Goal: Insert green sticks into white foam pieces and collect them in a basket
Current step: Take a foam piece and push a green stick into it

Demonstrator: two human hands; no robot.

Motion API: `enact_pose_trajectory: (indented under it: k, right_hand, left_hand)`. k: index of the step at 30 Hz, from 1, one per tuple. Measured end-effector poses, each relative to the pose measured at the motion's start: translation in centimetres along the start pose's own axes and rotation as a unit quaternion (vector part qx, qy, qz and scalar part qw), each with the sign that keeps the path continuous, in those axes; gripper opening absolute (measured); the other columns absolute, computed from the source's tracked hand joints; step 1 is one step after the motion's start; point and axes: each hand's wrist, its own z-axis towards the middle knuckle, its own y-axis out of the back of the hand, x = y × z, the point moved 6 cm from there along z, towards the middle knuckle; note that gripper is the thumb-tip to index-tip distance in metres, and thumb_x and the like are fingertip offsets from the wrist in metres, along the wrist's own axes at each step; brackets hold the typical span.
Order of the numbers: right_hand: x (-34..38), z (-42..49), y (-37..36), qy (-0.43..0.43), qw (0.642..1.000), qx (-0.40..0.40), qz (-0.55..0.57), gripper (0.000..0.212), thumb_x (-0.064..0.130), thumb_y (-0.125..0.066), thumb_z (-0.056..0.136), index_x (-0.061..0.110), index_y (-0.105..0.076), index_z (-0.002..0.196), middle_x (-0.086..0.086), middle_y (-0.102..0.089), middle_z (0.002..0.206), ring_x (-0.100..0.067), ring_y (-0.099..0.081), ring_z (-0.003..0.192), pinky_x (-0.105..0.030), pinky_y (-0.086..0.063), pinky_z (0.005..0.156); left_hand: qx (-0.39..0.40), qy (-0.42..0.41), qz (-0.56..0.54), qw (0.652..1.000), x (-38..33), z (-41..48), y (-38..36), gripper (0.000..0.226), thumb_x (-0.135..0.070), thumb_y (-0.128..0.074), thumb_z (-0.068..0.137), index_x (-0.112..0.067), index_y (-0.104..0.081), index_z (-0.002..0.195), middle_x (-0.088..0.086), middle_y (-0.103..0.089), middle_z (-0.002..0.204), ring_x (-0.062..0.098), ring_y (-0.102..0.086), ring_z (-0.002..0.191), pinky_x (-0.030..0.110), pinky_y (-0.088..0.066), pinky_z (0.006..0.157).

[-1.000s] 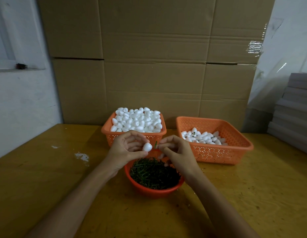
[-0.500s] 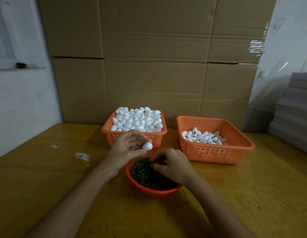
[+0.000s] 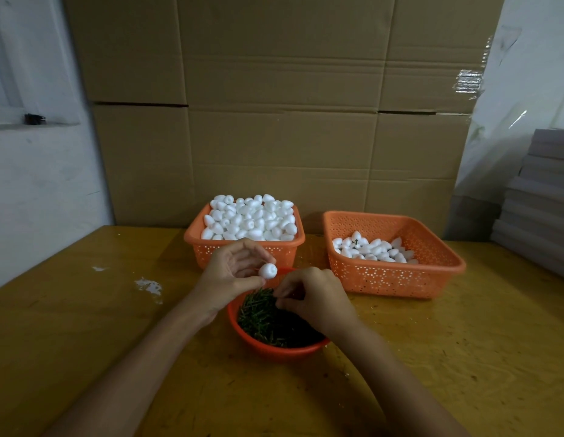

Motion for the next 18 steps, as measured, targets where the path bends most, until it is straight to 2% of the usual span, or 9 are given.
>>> enact_pose_trajectory:
  k: [3,5,7,10,16,18]
  right_hand:
    - [0.03,-0.02,-0.07,-0.003,0.999,0.022,-0.024,0.008,0.029,-0.084,0.088,0.028,-0.081,0.095,0.012,-0.078,0.095,-0.004,-0.069,0.092,-0.023,-0.054,0.086]
    - [0.14,-0.10,-0.35,-0.008,0.997,0.057,-0.051,0.012,0.033,-0.079,0.092,0.027,-0.081,0.102,0.011,-0.078,0.103,-0.007,-0.069,0.098,-0.030,-0.055,0.090]
    - [0.18,-0.12,-0.46,-0.011,0.995,0.082,-0.057,0.015,0.030,-0.077,0.092,0.027,-0.080,0.107,0.011,-0.078,0.109,-0.010,-0.070,0.104,-0.032,-0.054,0.094]
    - [0.11,-0.08,-0.31,-0.018,0.994,0.097,-0.048,0.015,0.022,-0.078,0.090,0.029,-0.081,0.103,0.010,-0.078,0.109,-0.011,-0.069,0.106,-0.032,-0.054,0.096]
    - [0.06,-0.22,0.06,-0.018,0.999,0.044,-0.010,0.010,0.022,-0.082,0.090,0.026,-0.082,0.099,0.010,-0.079,0.100,-0.004,-0.070,0.096,-0.029,-0.056,0.092]
    - [-0.17,-0.17,0.41,-0.023,0.999,0.017,0.023,0.009,0.018,-0.082,0.090,0.023,-0.082,0.098,0.008,-0.079,0.097,-0.003,-0.071,0.088,-0.028,-0.058,0.087]
  left_hand:
    - [0.000,0.002,0.002,1.000,-0.02,-0.04,0.00,0.038,0.006,-0.079,0.072,-0.023,-0.072,0.097,0.011,-0.077,0.112,0.026,-0.073,0.113,0.028,-0.060,0.089]
    - [0.003,0.002,0.004,1.000,-0.03,-0.02,-0.06,0.038,0.006,-0.079,0.072,-0.023,-0.072,0.096,0.010,-0.077,0.112,0.025,-0.073,0.113,0.028,-0.060,0.088]
    - [0.005,0.003,0.003,1.000,-0.02,-0.05,-0.16,0.038,0.006,-0.078,0.072,-0.024,-0.073,0.094,0.010,-0.077,0.111,0.024,-0.073,0.113,0.027,-0.059,0.087]
    - [0.009,0.004,0.006,1.000,-0.06,-0.10,-0.25,0.037,0.006,-0.077,0.073,-0.025,-0.073,0.093,0.010,-0.077,0.111,0.024,-0.073,0.112,0.026,-0.059,0.085]
    - [0.008,0.006,0.007,1.000,-0.27,-0.07,-0.29,0.036,0.005,-0.077,0.072,-0.026,-0.074,0.091,0.010,-0.078,0.110,0.023,-0.073,0.112,0.027,-0.060,0.085]
    - [0.008,0.007,0.004,1.000,-0.26,-0.09,-0.33,0.035,0.005,-0.077,0.072,-0.024,-0.073,0.091,0.011,-0.078,0.110,0.024,-0.073,0.112,0.029,-0.061,0.086]
